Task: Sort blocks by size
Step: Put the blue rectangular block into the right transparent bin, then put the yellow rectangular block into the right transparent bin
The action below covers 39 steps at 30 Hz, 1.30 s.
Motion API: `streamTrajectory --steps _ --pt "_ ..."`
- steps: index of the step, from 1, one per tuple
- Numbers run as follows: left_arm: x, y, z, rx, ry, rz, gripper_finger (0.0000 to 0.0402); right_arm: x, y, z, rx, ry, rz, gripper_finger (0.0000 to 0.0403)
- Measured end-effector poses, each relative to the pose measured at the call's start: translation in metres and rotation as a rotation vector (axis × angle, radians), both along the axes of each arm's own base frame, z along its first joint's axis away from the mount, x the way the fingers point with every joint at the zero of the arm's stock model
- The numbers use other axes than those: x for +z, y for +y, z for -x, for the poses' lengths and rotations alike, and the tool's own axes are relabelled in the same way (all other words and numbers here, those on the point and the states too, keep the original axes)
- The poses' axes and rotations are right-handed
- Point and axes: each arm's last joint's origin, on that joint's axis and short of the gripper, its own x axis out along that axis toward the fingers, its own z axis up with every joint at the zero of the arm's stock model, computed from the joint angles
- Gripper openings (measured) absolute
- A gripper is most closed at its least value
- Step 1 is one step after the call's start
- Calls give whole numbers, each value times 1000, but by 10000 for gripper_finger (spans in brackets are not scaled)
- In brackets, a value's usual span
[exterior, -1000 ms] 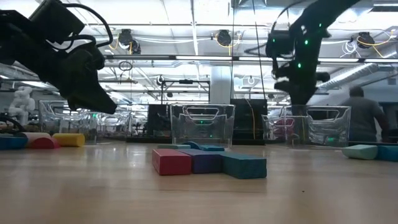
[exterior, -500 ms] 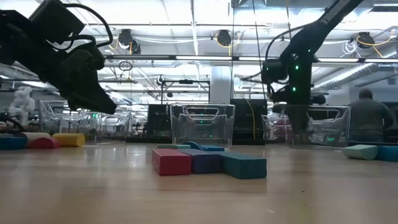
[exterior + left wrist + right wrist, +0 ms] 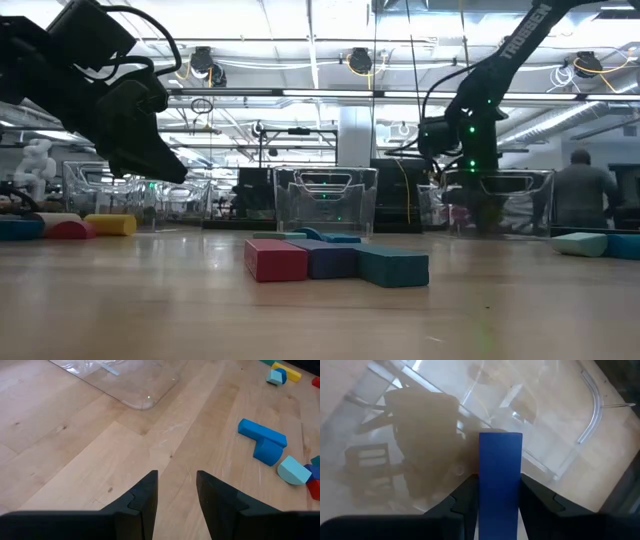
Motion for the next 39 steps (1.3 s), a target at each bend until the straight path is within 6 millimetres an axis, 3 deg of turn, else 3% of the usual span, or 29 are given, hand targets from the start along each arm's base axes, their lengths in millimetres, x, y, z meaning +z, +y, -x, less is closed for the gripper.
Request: streamTrajectory --steps 10,21,33,39 --pt "0 0 0 1 0 0 136 4 0 0 31 -11 14 113" --pt "0 0 0 5 -1 4 136 41 7 5 46 -146 76 118" --pt "0 0 0 5 -1 4 136 40 10 6 49 -155 24 214" --pt "0 0 0 5 -1 4 136 55 16 9 12 -210 65 228"
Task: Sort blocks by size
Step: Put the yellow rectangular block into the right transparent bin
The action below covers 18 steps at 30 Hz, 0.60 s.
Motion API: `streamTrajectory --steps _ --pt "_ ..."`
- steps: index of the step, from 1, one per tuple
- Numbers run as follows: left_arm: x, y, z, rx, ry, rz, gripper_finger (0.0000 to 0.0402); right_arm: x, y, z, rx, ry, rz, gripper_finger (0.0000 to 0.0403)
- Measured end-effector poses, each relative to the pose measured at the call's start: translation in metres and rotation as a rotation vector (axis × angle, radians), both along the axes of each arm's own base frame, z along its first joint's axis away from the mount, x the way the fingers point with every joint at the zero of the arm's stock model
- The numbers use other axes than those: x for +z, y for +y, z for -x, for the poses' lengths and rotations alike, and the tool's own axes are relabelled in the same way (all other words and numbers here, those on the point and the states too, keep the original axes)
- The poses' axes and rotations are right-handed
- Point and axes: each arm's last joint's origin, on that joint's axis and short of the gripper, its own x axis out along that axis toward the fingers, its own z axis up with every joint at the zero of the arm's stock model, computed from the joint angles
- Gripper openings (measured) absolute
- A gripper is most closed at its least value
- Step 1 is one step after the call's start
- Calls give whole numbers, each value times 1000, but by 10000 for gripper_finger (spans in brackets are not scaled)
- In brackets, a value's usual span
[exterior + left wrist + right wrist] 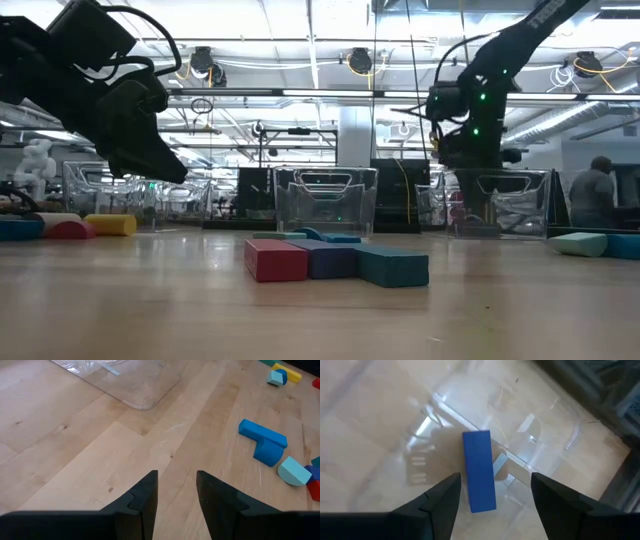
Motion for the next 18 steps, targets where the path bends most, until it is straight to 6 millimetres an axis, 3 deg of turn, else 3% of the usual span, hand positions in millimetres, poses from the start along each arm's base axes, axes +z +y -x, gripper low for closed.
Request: streamTrajectory --steps 6,11,18 --pt "0 0 0 1 0 2 136 38 21 11 -22 -111 75 218" --pt "0 0 0 1 2 1 136 63 51 25 -31 -172 83 216" --pt "-1 0 0 2 7 0 136 86 99 27 48 -338 39 215"
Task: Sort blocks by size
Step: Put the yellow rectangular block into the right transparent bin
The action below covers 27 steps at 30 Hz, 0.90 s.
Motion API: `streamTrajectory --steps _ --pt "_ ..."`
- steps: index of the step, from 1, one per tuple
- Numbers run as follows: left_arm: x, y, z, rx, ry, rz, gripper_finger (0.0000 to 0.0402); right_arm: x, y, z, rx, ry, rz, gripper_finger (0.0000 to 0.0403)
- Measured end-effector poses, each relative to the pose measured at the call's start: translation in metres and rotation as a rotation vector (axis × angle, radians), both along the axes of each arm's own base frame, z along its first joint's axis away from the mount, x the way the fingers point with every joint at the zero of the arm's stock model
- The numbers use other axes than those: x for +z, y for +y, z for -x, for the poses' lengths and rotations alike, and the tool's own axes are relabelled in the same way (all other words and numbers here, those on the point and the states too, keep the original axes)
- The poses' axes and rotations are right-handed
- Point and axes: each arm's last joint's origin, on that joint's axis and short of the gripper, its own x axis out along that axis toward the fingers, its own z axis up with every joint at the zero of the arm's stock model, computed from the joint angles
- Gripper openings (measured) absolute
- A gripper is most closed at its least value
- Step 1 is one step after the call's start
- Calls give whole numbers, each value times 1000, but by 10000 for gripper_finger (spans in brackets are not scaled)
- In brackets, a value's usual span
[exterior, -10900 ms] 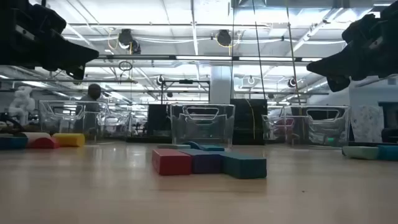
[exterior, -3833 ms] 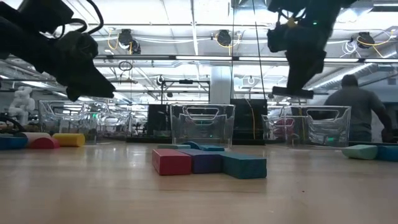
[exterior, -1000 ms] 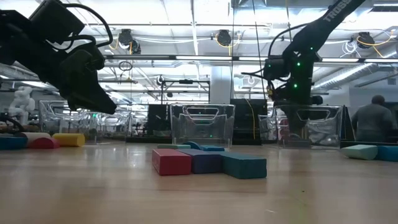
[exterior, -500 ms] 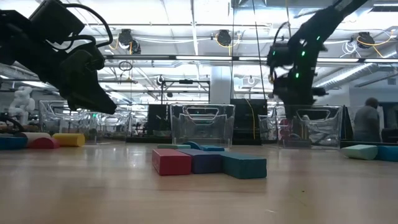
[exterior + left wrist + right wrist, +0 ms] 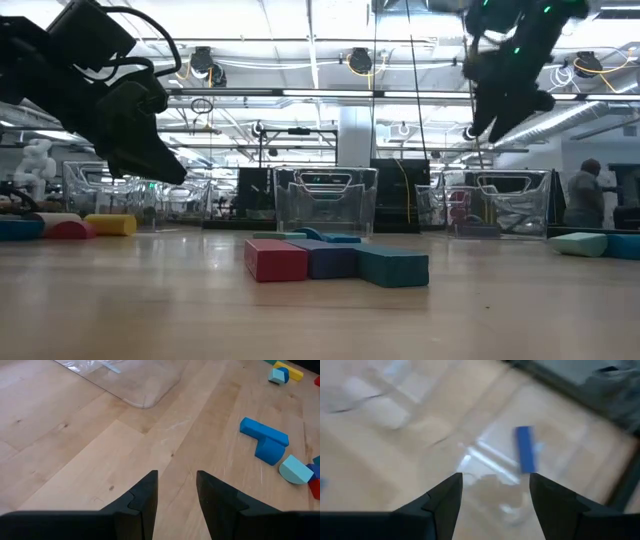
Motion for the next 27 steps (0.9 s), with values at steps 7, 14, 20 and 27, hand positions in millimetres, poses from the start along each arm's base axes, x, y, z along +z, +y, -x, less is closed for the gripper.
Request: streamTrajectory --steps 7,14,20,27 --pt "0 -4 0 -25 1 8 136 -2 42 -1 55 13 -165 214" --pt "0 -12 0 -51 -9 44 136 -13 78 -6 37 116 -275 214" --pt "0 -16 0 -50 -11 20 136 -27 102 -16 38 231 -304 214" --pt "0 -17 1 -47 -13 11 136 -47 118 -20 -24 458 -293 214"
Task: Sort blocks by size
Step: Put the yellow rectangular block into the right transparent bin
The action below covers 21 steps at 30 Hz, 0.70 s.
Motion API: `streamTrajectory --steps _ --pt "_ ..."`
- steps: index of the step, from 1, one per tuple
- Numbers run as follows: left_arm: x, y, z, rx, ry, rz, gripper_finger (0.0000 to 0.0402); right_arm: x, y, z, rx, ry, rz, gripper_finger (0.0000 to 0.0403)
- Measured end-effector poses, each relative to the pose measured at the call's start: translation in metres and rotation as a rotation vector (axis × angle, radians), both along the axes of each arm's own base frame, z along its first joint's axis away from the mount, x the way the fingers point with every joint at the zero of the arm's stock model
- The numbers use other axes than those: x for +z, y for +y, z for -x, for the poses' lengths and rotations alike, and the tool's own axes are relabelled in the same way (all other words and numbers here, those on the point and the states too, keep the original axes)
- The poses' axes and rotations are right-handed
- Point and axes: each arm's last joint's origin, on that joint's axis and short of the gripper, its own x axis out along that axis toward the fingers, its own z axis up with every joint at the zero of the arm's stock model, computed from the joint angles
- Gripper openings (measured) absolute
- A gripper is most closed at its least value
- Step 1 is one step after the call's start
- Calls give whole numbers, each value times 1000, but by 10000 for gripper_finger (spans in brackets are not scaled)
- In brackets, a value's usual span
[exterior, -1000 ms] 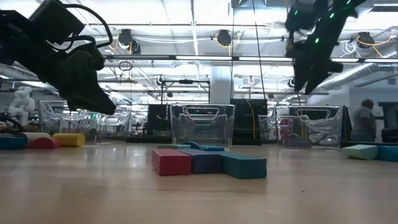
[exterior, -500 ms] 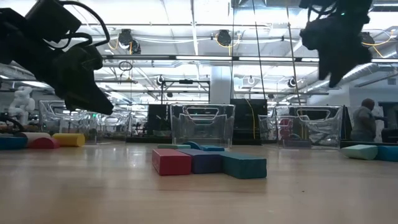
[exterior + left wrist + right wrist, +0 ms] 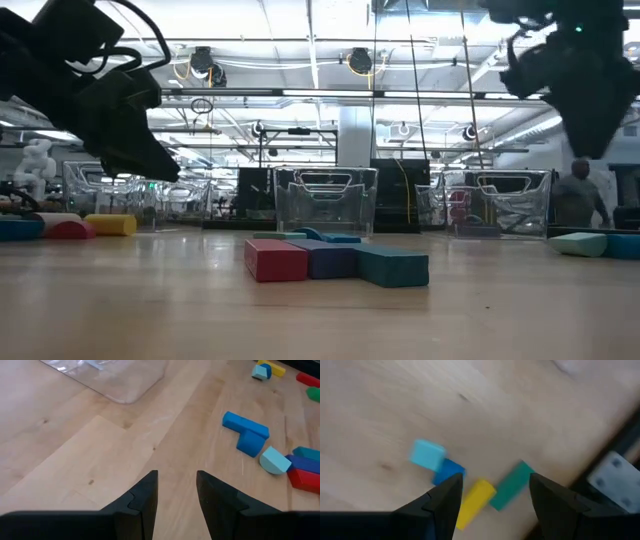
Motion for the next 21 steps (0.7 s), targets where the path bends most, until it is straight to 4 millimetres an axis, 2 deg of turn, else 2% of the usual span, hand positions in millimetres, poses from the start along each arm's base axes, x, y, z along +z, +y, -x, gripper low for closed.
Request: streamTrajectory --steps 4,7,15,21 --pt "0 -1 0 -6 0 0 136 -9 6 2 8 144 15 214" --pt "0 -2 0 -11 0 0 136 -18 10 -2 24 156 -2 214" --pt "0 -4 0 -26 0 0 136 -62 22 5 100 231 -183 214" --pt "0 -3 0 5 -3 -20 136 -68 36 4 66 170 -223 214"
